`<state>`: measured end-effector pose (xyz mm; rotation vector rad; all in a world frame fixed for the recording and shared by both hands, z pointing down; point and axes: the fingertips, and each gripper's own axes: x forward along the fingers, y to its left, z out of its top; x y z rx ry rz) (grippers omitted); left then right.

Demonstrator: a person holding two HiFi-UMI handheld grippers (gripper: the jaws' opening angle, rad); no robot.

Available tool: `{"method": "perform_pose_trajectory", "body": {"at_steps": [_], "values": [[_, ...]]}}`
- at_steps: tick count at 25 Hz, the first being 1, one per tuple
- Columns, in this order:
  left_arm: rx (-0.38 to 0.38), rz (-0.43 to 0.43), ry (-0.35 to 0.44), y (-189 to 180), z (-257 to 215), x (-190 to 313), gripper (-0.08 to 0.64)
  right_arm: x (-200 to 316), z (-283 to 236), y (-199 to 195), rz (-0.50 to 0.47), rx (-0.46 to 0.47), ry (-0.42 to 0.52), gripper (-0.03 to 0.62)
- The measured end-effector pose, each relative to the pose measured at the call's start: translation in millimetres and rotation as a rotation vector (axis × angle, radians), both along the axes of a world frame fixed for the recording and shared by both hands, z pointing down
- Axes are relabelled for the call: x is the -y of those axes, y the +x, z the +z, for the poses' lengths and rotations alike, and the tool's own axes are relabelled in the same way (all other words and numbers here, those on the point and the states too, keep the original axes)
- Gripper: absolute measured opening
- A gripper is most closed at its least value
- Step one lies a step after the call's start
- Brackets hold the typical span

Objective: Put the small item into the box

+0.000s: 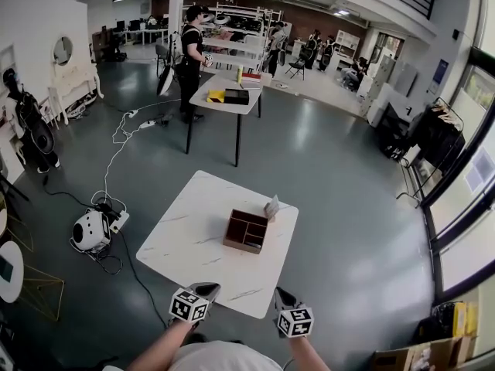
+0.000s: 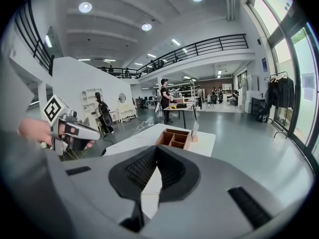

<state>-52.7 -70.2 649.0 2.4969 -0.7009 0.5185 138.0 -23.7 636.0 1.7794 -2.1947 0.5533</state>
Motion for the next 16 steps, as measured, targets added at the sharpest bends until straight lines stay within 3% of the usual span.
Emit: {"method": "perform_pose_trajectory", "body": {"at_steps": [16], "values": [[0.008, 0.013, 0.002, -6.4, -0.3, 11.0, 0.015, 6.1, -6.2, -3.5, 0.016, 0.005, 0.019, 0.025]]}}
